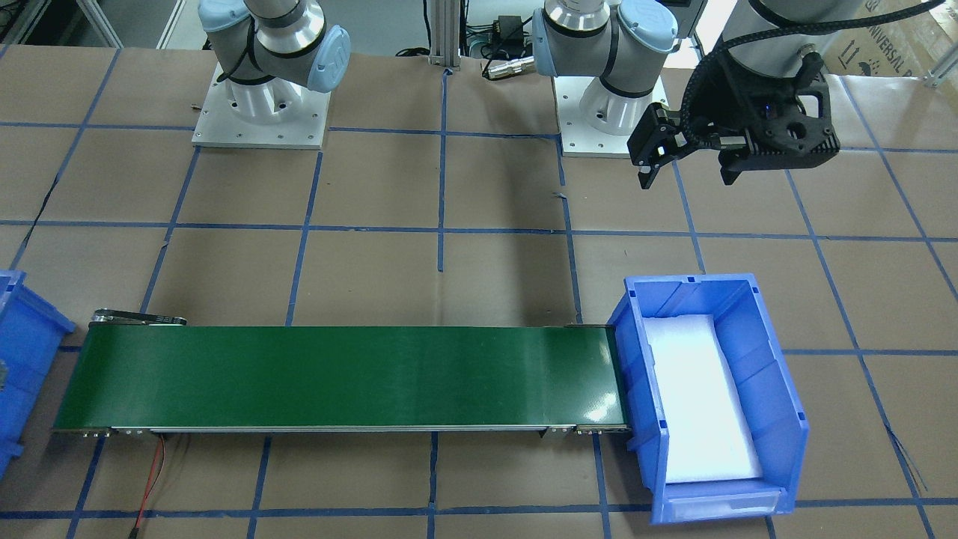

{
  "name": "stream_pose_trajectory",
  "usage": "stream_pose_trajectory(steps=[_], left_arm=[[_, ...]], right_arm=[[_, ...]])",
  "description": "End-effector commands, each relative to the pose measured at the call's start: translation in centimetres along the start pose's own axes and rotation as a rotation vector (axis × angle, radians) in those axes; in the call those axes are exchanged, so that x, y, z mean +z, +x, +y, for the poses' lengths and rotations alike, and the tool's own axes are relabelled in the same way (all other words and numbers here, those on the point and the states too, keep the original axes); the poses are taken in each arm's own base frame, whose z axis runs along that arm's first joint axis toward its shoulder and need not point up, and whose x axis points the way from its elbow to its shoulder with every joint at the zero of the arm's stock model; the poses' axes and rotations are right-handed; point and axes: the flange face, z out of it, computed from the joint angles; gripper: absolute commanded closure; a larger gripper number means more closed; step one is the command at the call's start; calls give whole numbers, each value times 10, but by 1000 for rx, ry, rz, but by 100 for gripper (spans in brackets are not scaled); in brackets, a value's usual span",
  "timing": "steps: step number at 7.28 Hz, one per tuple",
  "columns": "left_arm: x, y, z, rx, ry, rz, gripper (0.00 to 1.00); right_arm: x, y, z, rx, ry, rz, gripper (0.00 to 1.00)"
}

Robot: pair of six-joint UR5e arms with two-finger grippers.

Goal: Transport two buttons from left to right
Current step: 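Carry the yellow button with the right gripper into the blue bin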

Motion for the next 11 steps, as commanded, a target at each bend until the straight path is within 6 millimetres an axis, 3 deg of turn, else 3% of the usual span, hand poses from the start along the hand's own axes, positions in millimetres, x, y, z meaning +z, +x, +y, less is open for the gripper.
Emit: stream_pose_trajectory(steps=[1, 4, 5, 8, 9, 10, 11], left_arm=[[0, -1, 0, -2, 1, 0, 0], [0, -1, 0, -2, 1, 0, 0], [0, -1, 0, -2, 1, 0, 0], [0, 0, 0, 0, 1, 0, 0], [0, 0, 0, -2, 1, 0, 0], [0, 0, 0, 0, 0, 0, 0], [0, 0, 0, 0, 1, 0, 0]], right_arm=[[44, 7, 43, 60, -1, -54, 90], [122, 18, 61, 85, 1, -88, 90], [138, 17, 62, 89, 5, -115, 90], [138, 10, 60, 92, 9, -167, 89], [137, 12, 61, 86, 10, -166, 66], [139, 12, 60, 82, 15, -166, 20], [131, 15, 61, 79, 11, -158, 0]])
